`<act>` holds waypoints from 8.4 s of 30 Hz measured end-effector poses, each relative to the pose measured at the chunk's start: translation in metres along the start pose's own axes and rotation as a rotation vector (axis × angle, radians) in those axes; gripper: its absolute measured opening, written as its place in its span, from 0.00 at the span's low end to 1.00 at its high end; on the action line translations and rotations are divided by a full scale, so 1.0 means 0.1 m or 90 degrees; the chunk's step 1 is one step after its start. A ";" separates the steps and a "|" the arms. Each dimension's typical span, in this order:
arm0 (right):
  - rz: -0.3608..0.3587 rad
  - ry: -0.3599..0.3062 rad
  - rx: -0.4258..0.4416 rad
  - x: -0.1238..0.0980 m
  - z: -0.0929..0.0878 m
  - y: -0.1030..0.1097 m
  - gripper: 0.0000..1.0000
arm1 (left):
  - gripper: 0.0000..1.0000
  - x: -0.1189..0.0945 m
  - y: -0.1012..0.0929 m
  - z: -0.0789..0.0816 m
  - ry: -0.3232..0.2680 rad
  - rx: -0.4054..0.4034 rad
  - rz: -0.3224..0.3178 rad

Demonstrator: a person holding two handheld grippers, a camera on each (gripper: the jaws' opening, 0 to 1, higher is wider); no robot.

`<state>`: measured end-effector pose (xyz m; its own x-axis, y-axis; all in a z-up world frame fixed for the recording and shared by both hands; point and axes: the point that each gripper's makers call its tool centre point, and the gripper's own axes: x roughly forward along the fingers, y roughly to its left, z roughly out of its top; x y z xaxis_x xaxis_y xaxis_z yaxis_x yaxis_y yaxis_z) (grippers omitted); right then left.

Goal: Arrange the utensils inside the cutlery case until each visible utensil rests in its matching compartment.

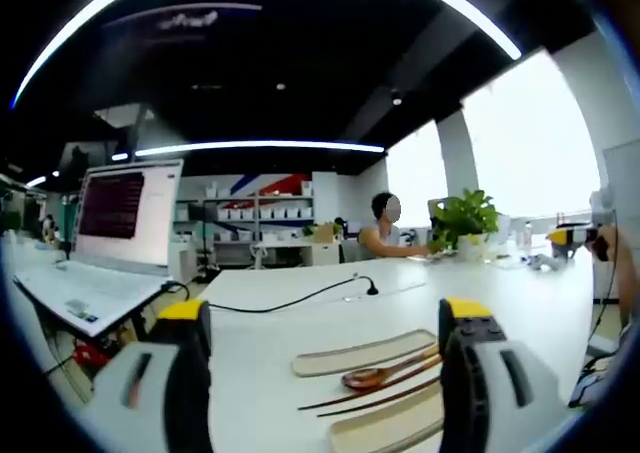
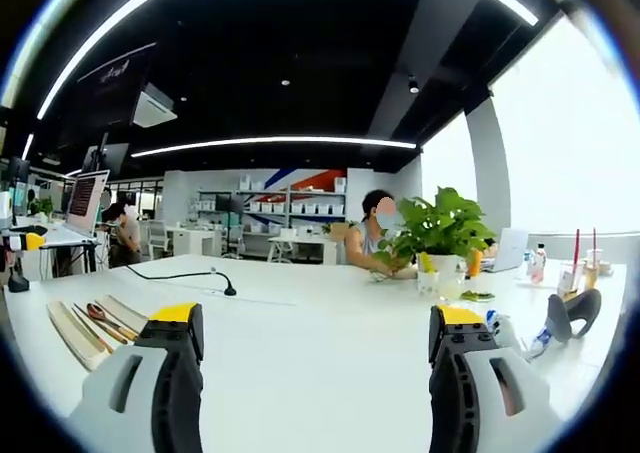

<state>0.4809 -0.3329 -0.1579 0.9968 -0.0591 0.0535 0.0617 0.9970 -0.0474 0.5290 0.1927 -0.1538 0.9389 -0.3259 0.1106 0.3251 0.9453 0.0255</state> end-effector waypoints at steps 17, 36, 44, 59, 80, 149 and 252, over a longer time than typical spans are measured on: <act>0.023 -0.021 -0.023 0.01 0.11 0.14 0.97 | 1.00 0.01 -0.02 -0.05 0.007 -0.006 -0.007; 0.116 -0.024 -0.048 0.18 0.35 0.56 0.91 | 1.00 0.02 -0.04 -0.06 0.008 -0.007 -0.013; 0.166 -0.019 -0.071 0.29 0.46 0.77 0.91 | 0.99 0.01 -0.03 -0.05 0.008 -0.007 -0.015; 0.235 0.001 -0.106 0.45 0.50 1.11 0.90 | 0.98 0.00 -0.01 -0.04 0.010 -0.006 -0.016; 0.367 0.053 -0.132 0.71 0.34 1.70 0.87 | 0.97 0.02 0.02 -0.09 0.021 -0.011 -0.015; 0.593 0.217 -0.208 1.03 -0.41 2.63 0.67 | 0.60 0.59 -0.15 -0.61 0.285 0.137 -0.229; 0.833 0.441 -0.345 0.63 -1.54 3.37 0.13 | 0.06 0.48 -0.13 -1.77 0.801 0.402 -0.581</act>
<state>0.5723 -0.0085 -0.3240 0.1904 0.6327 -0.7506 -0.9683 0.2470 -0.0374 0.5904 0.1627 -0.3245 0.0828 -0.2445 -0.9661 0.9774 0.2091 0.0309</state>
